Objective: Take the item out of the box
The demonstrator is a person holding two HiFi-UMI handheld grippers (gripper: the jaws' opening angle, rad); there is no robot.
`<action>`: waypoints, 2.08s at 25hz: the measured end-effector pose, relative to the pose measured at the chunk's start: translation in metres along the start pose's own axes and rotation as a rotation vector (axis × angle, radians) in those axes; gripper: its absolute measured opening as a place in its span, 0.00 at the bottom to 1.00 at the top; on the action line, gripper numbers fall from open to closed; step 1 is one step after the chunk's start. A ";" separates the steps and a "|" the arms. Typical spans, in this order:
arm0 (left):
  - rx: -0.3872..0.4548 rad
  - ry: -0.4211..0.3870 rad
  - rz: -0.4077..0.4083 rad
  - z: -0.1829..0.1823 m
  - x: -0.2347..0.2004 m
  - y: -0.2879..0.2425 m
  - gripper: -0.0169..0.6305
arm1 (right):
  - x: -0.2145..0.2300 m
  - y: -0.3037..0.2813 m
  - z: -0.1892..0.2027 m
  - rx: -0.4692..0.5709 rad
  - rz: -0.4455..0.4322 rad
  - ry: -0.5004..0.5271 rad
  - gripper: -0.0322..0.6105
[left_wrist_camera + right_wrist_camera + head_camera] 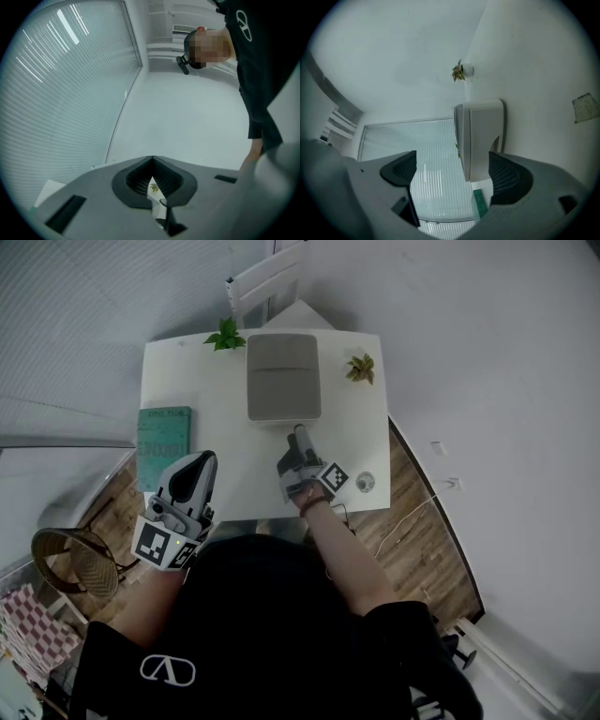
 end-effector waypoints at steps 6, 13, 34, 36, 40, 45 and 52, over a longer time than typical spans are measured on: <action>-0.021 -0.003 -0.016 0.004 -0.005 0.006 0.03 | 0.015 -0.012 0.008 -0.018 -0.018 -0.011 0.78; -0.047 0.000 -0.018 0.012 -0.007 0.010 0.03 | 0.023 -0.026 0.006 -0.001 -0.059 -0.041 0.78; -0.080 0.013 -0.023 0.025 0.004 0.018 0.03 | 0.046 -0.027 0.007 0.005 -0.026 -0.083 0.40; -0.083 0.015 -0.022 0.026 0.003 0.017 0.03 | 0.048 -0.028 0.006 0.005 -0.025 -0.080 0.38; -0.086 0.020 -0.021 0.029 0.002 0.016 0.03 | 0.050 -0.028 0.006 -0.003 -0.030 -0.075 0.38; -0.089 0.025 -0.020 0.032 0.003 0.015 0.03 | 0.049 -0.028 0.006 -0.007 -0.030 -0.076 0.37; -0.090 0.031 -0.022 0.033 0.003 0.016 0.03 | 0.048 -0.026 0.008 -0.007 -0.027 -0.072 0.37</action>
Point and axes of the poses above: the fingertips, and each gripper's own axes: y backward along the fingers, x to its right, z out of its underside, the point moved 3 cm from there along y, backward along the fingers, and after that the axes turned 12 degrees about x, right-handed, at the moved point
